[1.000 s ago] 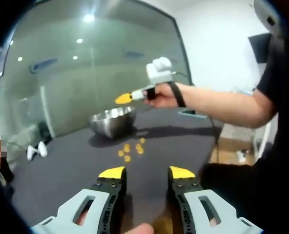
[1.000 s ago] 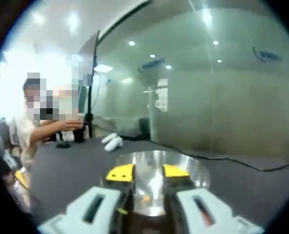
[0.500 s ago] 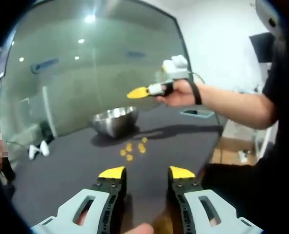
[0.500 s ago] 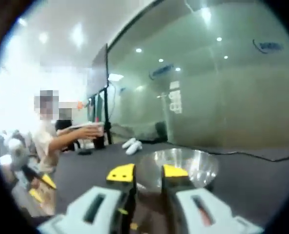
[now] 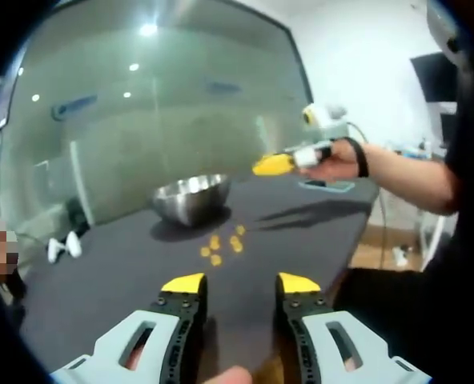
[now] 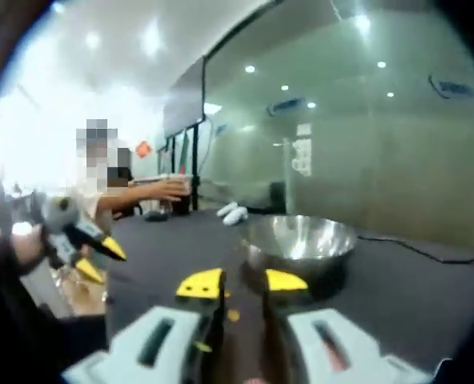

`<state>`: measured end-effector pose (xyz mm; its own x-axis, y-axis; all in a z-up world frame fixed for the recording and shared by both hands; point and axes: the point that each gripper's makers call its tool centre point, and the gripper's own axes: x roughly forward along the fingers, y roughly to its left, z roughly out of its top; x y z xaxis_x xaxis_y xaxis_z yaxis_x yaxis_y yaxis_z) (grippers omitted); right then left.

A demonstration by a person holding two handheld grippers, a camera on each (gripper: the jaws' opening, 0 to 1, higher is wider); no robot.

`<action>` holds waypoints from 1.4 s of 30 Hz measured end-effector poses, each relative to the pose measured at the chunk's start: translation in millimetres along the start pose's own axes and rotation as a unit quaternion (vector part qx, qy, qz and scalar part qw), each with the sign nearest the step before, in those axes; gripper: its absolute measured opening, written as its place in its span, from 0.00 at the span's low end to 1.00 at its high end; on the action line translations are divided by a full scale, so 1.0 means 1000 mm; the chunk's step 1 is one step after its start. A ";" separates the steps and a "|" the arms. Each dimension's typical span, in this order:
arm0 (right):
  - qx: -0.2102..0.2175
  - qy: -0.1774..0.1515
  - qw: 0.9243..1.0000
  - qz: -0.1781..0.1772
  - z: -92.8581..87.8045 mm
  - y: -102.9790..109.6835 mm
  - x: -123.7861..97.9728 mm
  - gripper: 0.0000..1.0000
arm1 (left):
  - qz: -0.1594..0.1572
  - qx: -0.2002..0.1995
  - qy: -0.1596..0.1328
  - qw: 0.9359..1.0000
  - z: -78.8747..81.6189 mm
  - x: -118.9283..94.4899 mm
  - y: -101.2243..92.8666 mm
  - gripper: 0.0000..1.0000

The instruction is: Pick up the QQ candy scattered on the table and place it into the stainless steel bowl on the table

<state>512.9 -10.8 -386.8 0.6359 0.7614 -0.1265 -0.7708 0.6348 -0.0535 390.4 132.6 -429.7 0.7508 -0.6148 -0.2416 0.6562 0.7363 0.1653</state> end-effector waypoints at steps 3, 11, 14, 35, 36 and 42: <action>-0.016 0.019 1.000 0.004 -0.016 0.005 -0.007 0.21 | -0.001 0.000 0.002 1.000 -0.001 0.001 0.000 0.36; -0.037 0.069 0.997 0.020 -0.049 0.010 -0.021 0.22 | -0.004 0.001 0.007 1.000 -0.002 0.003 -0.001 0.37; -0.054 0.067 0.996 0.020 -0.051 0.011 -0.019 0.19 | -0.001 0.001 0.006 1.000 -0.002 0.003 0.001 0.37; -0.024 0.116 0.992 0.047 -0.075 0.019 0.032 0.22 | -0.006 -0.004 0.011 1.000 -0.007 0.003 -0.004 0.37; -0.025 0.117 0.992 0.051 -0.076 0.020 0.035 0.22 | -0.006 -0.005 0.012 1.000 -0.008 0.002 -0.004 0.37; -0.026 0.124 0.990 0.064 -0.079 0.025 0.052 0.21 | -0.001 -0.007 0.012 1.000 -0.009 -0.001 0.000 0.37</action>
<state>523.9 34.2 -472.9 0.5090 0.7746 -0.3753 -0.8492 0.5231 -0.0721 389.1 135.4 -438.6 0.7479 -0.6088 -0.2647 0.6556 0.7398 0.1509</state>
